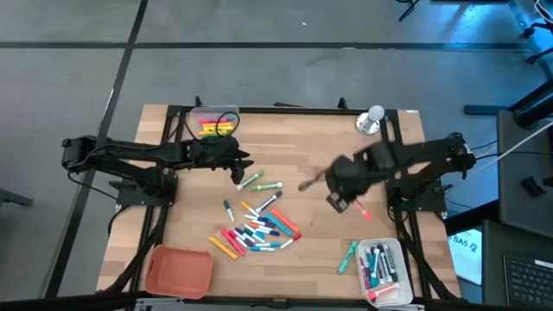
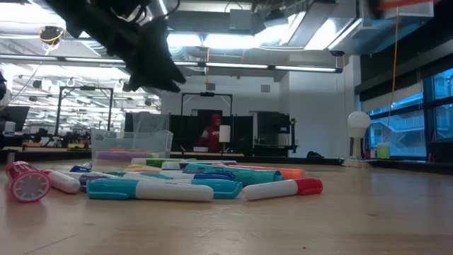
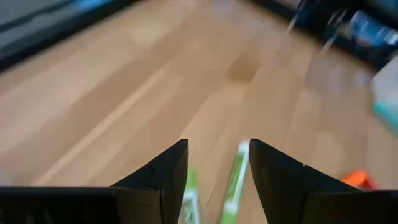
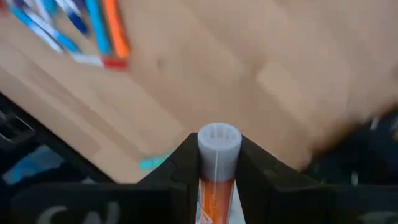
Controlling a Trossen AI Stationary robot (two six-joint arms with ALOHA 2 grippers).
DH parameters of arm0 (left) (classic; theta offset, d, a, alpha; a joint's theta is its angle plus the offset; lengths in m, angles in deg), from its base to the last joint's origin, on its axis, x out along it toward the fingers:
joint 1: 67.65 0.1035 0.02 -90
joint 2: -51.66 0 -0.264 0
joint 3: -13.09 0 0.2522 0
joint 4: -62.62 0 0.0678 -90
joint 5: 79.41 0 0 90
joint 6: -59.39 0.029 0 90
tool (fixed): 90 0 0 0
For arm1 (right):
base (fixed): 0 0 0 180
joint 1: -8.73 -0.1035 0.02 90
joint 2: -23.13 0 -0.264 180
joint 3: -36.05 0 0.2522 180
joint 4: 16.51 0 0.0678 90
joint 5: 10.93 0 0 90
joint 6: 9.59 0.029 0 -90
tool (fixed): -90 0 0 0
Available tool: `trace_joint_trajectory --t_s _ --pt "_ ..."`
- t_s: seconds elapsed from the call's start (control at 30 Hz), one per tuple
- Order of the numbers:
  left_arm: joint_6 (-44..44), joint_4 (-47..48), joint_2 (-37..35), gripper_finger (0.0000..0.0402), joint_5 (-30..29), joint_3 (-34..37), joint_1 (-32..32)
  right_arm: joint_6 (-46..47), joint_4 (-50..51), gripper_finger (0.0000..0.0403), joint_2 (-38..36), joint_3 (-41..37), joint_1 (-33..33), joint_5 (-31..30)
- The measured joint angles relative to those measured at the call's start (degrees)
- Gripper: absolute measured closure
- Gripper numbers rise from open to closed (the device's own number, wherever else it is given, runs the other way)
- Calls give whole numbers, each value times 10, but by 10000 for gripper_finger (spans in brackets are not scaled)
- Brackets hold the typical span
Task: Pick & Place Markers
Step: Put the middle center orange pen into the white bin
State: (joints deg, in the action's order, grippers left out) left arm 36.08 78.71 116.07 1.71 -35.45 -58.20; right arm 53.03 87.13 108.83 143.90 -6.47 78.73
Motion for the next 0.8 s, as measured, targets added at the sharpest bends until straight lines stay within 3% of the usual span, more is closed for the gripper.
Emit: trace_joint_trajectory --t_s 0.2,0.3,0.5,0.6,0.8 --pt "-37 18 51 235 25 0 0 97 -46 326 -2 -106 -109 131" --pt "-48 18 77 235 50 0 0 164 -114 315 -1 -150 -166 159" --pt "-46 20 120 235 76 0 -3 342 -252 307 -1 -214 -262 83" --pt "-37 18 141 235 75 0 -7 415 -291 310 -1 -239 -291 76" --pt "-1 17 176 235 116 0 -9 475 -287 283 -1 -247 -316 76"
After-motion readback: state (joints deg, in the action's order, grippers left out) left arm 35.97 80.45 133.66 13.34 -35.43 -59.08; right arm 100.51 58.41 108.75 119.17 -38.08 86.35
